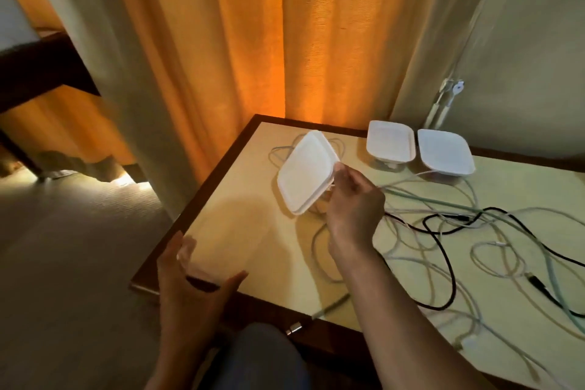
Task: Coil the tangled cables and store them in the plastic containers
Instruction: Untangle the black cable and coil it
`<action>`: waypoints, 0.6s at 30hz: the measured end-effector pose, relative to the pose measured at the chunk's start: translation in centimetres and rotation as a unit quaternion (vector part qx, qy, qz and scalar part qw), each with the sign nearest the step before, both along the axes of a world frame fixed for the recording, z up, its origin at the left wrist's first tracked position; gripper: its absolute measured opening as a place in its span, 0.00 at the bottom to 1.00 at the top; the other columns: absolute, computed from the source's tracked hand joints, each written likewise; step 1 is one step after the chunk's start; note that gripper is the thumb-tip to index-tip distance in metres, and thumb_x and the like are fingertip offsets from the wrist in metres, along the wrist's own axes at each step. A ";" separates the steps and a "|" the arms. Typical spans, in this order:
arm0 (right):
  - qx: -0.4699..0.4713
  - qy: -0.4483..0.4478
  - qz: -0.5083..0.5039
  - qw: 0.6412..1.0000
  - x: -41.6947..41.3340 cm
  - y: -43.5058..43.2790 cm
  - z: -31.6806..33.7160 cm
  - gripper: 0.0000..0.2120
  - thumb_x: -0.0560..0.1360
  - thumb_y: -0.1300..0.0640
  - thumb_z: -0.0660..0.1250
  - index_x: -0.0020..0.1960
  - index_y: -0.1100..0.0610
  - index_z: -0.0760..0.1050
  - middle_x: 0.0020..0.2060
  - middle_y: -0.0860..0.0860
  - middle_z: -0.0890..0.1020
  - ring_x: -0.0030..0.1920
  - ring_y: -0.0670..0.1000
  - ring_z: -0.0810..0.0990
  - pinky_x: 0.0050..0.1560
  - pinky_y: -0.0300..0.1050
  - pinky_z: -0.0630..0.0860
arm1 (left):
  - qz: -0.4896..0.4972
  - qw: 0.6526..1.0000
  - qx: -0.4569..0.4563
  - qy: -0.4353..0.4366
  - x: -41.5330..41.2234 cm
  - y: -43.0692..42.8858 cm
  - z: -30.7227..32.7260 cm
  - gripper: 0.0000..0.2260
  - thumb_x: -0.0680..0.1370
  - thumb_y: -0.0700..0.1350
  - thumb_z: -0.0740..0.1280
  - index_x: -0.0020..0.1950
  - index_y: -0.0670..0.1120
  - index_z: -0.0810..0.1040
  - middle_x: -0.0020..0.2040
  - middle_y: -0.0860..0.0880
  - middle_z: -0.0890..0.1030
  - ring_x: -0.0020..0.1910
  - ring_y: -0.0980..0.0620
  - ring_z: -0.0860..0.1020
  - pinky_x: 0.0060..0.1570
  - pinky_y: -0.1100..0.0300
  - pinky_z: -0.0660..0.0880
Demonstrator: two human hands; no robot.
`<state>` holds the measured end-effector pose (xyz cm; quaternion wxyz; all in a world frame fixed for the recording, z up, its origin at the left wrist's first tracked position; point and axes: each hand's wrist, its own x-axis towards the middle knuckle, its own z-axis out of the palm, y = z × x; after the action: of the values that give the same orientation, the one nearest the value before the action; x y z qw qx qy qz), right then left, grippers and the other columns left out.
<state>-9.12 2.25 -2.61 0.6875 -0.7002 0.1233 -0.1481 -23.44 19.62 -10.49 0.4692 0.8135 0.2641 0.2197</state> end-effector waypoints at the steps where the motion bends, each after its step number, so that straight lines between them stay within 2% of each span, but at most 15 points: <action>1: 0.031 0.032 0.000 0.999 0.2 0.6 -0.7 0.10 0.81 0.51 0.68 0.48 0.53 0.87 0.38 0.46 0.86 0.43 0.49 0.85 0.49 0.53 0.84 | 0.010 1.000 0.006 0.012 -0.3 0.3 -0.2 0.53 0.58 0.57 0.84 0.78 0.53 0.62 0.78 0.50 0.63 0.76 0.45 0.65 0.68 0.39 0.71; 3: 0.067 0.089 0.012 0.994 0.5 1.7 -1.9 0.12 0.80 0.54 0.69 0.39 0.53 0.84 0.33 0.49 0.86 0.39 0.53 0.86 0.50 0.57 0.84 | 0.007 0.999 0.031 0.030 -0.5 0.5 -0.4 0.52 0.58 0.60 0.82 0.78 0.51 0.64 0.80 0.50 0.59 0.77 0.45 0.62 0.70 0.38 0.68; 5: 0.120 0.141 0.034 0.982 0.6 2.5 -2.8 0.15 0.79 0.59 0.70 0.34 0.54 0.82 0.30 0.52 0.85 0.36 0.54 0.86 0.50 0.59 0.84 | -0.002 0.999 0.034 0.031 -0.1 0.5 -0.5 0.51 0.60 0.60 0.82 0.78 0.50 0.64 0.81 0.50 0.58 0.78 0.44 0.61 0.70 0.37 0.68; 8: 0.129 0.211 0.088 0.965 1.3 3.3 -4.2 0.20 0.78 0.63 0.69 0.27 0.62 0.81 0.28 0.57 0.83 0.33 0.58 0.83 0.48 0.63 0.84 | -0.006 0.999 0.024 0.027 0.6 0.6 -0.7 0.53 0.63 0.59 0.82 0.81 0.52 0.58 0.82 0.51 0.57 0.79 0.43 0.61 0.70 0.37 0.68; 9: 0.113 0.234 0.112 0.959 1.4 3.4 -4.5 0.20 0.79 0.63 0.69 0.28 0.64 0.80 0.29 0.58 0.83 0.32 0.59 0.82 0.46 0.63 0.84 | -0.007 0.999 0.022 0.030 0.8 0.6 -0.8 0.53 0.65 0.59 0.81 0.82 0.53 0.55 0.82 0.51 0.57 0.79 0.43 0.61 0.71 0.37 0.67; 11: 0.085 0.274 0.158 0.945 1.6 3.5 -4.7 0.13 0.80 0.61 0.69 0.39 0.68 0.80 0.31 0.60 0.82 0.28 0.58 0.81 0.35 0.57 0.84 | -0.003 0.999 0.014 0.035 1.0 0.7 -0.9 0.54 0.66 0.59 0.81 0.83 0.54 0.51 0.82 0.50 0.58 0.79 0.43 0.62 0.70 0.36 0.67; 12: 0.046 0.280 0.184 0.941 1.8 3.5 -4.7 0.12 0.80 0.60 0.69 0.43 0.69 0.79 0.33 0.61 0.82 0.26 0.57 0.81 0.30 0.53 0.82 | 0.001 0.999 0.009 0.038 1.1 0.7 -0.8 0.55 0.66 0.59 0.81 0.83 0.55 0.50 0.82 0.50 0.60 0.78 0.42 0.63 0.70 0.36 0.68; 14: -0.107 0.259 0.241 0.929 2.3 3.0 -4.7 0.14 0.79 0.55 0.70 0.47 0.68 0.80 0.36 0.60 0.85 0.28 0.57 0.82 0.29 0.48 0.79 | 0.004 0.999 0.005 0.049 1.3 0.8 -0.7 0.57 0.65 0.61 0.81 0.83 0.56 0.48 0.80 0.50 0.64 0.77 0.42 0.64 0.70 0.35 0.69; 16: -0.330 0.212 0.283 0.875 3.1 2.4 -4.3 0.13 0.76 0.51 0.69 0.44 0.62 0.80 0.43 0.58 0.86 0.40 0.59 0.85 0.36 0.46 0.77 | 0.009 0.997 0.004 0.071 1.7 1.0 -0.6 0.58 0.63 0.63 0.81 0.82 0.55 0.48 0.79 0.50 0.63 0.78 0.42 0.64 0.70 0.33 0.68; 18: -0.457 0.177 0.314 0.813 3.2 1.7 -3.6 0.06 0.74 0.54 0.64 0.42 0.55 0.77 0.49 0.57 0.85 0.49 0.60 0.83 0.41 0.44 0.71 | 0.010 0.996 0.005 0.090 2.1 0.9 -0.3 0.59 0.61 0.66 0.81 0.82 0.54 0.49 0.80 0.49 0.62 0.78 0.41 0.62 0.71 0.32 0.66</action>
<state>-5.92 3.90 -6.19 0.2642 -0.9483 -0.0660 0.1631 -21.38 20.57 -10.79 0.4368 0.8298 0.3126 0.1515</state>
